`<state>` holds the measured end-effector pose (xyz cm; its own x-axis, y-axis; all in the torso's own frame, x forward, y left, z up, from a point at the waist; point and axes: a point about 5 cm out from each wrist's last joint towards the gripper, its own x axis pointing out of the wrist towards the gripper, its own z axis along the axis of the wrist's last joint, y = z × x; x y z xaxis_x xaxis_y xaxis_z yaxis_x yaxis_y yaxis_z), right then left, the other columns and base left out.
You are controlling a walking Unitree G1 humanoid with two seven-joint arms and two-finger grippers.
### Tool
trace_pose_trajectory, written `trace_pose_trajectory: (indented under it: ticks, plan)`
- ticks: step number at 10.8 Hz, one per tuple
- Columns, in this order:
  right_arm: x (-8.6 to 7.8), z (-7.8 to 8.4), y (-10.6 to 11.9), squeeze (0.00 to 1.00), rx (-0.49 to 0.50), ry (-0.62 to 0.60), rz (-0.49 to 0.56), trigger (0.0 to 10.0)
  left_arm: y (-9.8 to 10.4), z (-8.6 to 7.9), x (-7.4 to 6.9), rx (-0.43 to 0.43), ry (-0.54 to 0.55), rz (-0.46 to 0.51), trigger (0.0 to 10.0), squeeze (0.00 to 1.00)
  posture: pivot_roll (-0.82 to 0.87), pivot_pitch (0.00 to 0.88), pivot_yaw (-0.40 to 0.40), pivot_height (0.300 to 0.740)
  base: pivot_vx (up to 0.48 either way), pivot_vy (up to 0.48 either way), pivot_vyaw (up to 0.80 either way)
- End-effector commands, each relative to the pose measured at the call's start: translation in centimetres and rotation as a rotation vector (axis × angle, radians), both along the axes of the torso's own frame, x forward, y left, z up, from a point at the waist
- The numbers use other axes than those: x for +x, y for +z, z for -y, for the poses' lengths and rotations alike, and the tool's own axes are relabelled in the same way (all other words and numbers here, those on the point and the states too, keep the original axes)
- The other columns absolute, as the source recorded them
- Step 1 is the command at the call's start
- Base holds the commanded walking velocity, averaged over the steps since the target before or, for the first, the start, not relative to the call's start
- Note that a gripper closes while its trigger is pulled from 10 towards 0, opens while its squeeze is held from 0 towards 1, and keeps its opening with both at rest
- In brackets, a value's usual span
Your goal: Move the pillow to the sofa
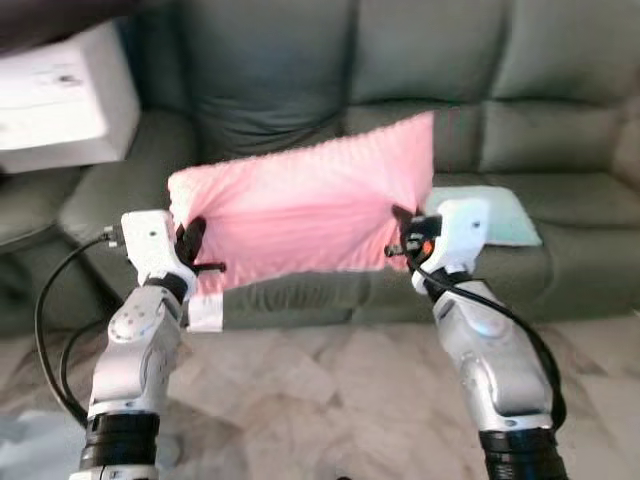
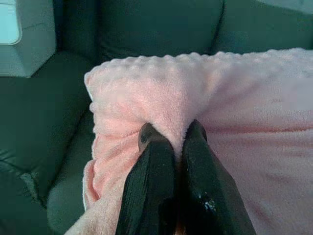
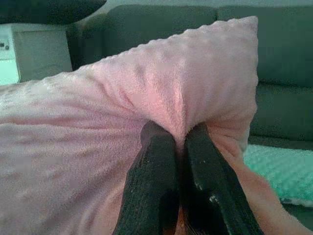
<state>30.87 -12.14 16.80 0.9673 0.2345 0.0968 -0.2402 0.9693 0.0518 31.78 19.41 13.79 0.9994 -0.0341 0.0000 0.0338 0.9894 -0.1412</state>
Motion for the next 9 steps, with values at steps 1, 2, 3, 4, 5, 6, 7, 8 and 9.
trace_pose_trajectory:
  ticks: [1, 2, 3, 4, 5, 6, 7, 8, 9]
  plan:
    - [0.1, 1.3, 0.6, 0.00, -0.001, -0.058, 0.045, 10.0, 0.0, -1.2, -0.3, 0.016, 0.049, 0.010, 10.0, 0.00, -0.07, 0.073, -0.056, 0.740, 0.000, 0.000, 0.00]
    - [-0.1, 0.9, 0.0, 0.00, -0.016, -0.044, 0.039, 10.0, -0.6, -1.2, -0.6, 0.008, 0.039, 0.002, 10.0, 0.00, -0.07, 0.074, -0.055, 0.740, 0.000, 0.000, 0.00]
    - [-0.2, 0.8, -0.3, 0.00, -0.018, -0.036, 0.033, 10.0, -0.7, -1.1, -0.8, 0.005, 0.035, 0.005, 10.0, 0.00, -0.07, 0.074, -0.055, 0.740, 0.000, 0.000, 0.00]
    - [-0.3, 0.7, -0.5, 0.00, -0.020, -0.030, 0.029, 10.0, -0.8, -1.1, -0.9, 0.006, 0.032, 0.010, 10.0, 0.00, -0.07, 0.073, -0.054, 0.740, 0.270, 0.000, 0.00]
    - [-0.3, 0.8, -0.5, 0.00, -0.021, -0.031, 0.029, 10.0, -0.8, -1.2, -0.9, 0.003, 0.032, 0.010, 10.0, 0.00, -0.07, 0.072, -0.053, 0.740, 0.304, 0.000, 0.00]
    - [-0.2, 0.9, -0.5, 0.00, -0.022, -0.033, 0.032, 10.0, -0.6, -1.2, -0.7, -0.005, 0.023, 0.019, 10.0, 0.00, -0.07, 0.071, -0.051, 0.740, 0.352, 0.000, 0.00]
    - [-0.2, 0.9, -0.5, 0.00, -0.023, -0.035, 0.034, 10.0, -0.5, -1.0, -0.6, -0.010, 0.015, 0.024, 10.0, 0.00, -0.08, 0.071, -0.050, 0.740, 0.480, 0.000, 0.00]
    - [-0.2, 1.0, -0.5, 0.00, -0.022, -0.036, 0.034, 10.0, -0.4, -0.9, -0.6, -0.017, 0.008, 0.028, 10.0, 0.00, -0.08, 0.071, -0.051, 0.740, 0.480, 0.000, 0.00]
    - [-0.3, 1.0, -0.6, 0.00, -0.023, -0.034, 0.034, 10.0, -0.4, -0.7, -0.6, -0.018, 0.003, 0.028, 10.0, 0.00, -0.08, 0.072, -0.051, 0.740, 0.480, 0.000, 0.00]
